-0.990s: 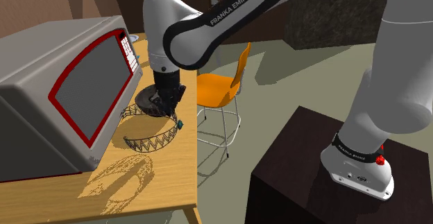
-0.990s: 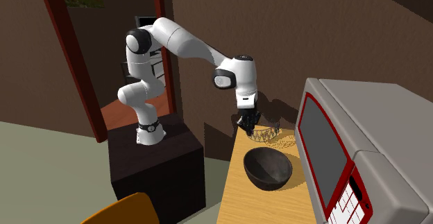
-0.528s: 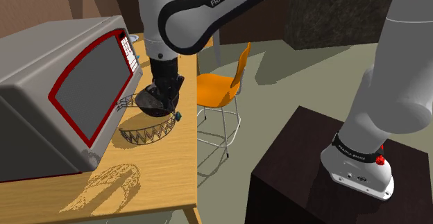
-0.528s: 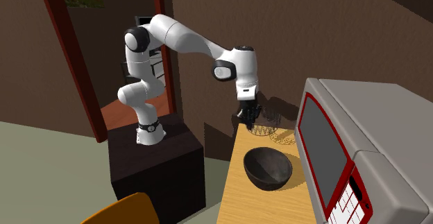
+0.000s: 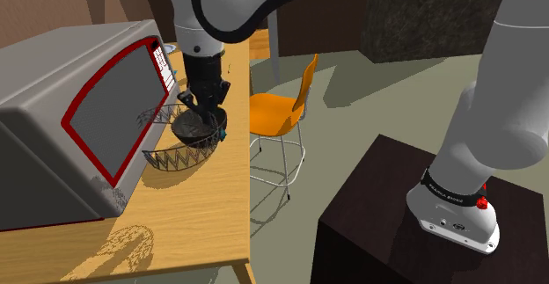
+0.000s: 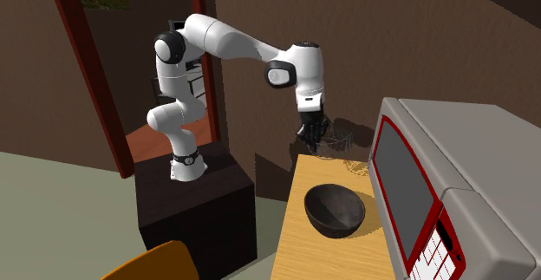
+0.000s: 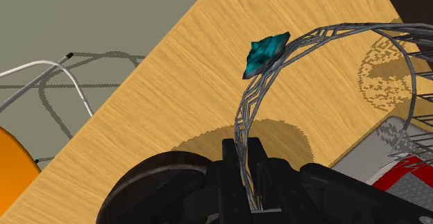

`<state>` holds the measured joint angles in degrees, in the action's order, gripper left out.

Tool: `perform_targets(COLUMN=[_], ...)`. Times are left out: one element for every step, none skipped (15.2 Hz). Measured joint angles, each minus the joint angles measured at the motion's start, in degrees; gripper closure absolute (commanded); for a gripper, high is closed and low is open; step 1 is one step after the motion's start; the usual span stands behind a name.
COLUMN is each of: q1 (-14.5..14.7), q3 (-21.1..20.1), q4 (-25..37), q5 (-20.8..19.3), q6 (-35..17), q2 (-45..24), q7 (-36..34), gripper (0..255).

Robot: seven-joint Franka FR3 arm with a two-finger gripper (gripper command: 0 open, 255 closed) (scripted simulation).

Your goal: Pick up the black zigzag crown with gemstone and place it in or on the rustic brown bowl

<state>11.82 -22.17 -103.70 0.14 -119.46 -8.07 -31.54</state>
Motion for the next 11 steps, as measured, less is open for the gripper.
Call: perform_targets(q1=[0.02,-0.25,-0.61,-1.13,-1.65,-2.01,-2.45,-2.91,-3.44,-3.89,-4.26], q3=[-0.01,0.17,0.52,0.96,1.39,1.74,2.17,2.55,2.90,3.28,3.68], q4=[0.51,1.27,2.87,4.23,5.59,6.95,8.70,10.30,11.25,13.19,15.77], q5=[0.00,0.05,-0.17,-0.31,-0.43,-0.62,-0.93,-1.08,-1.07,-1.25,-1.55], q6=[0.52,1.19,1.89,2.40,2.95,3.40,3.81,4.40,4.78,5.54,6.52], q2=[0.02,-0.11,-1.07,-2.04,-2.95,-3.95,-5.41,-6.53,-7.17,-8.46,-10.16], q7=[-0.03,0.47,1.15,2.09,3.05,3.74,4.66,5.52,6.47,7.37,8.22], gripper=[255,255,255,255,255,255,255,255,255,255,255])
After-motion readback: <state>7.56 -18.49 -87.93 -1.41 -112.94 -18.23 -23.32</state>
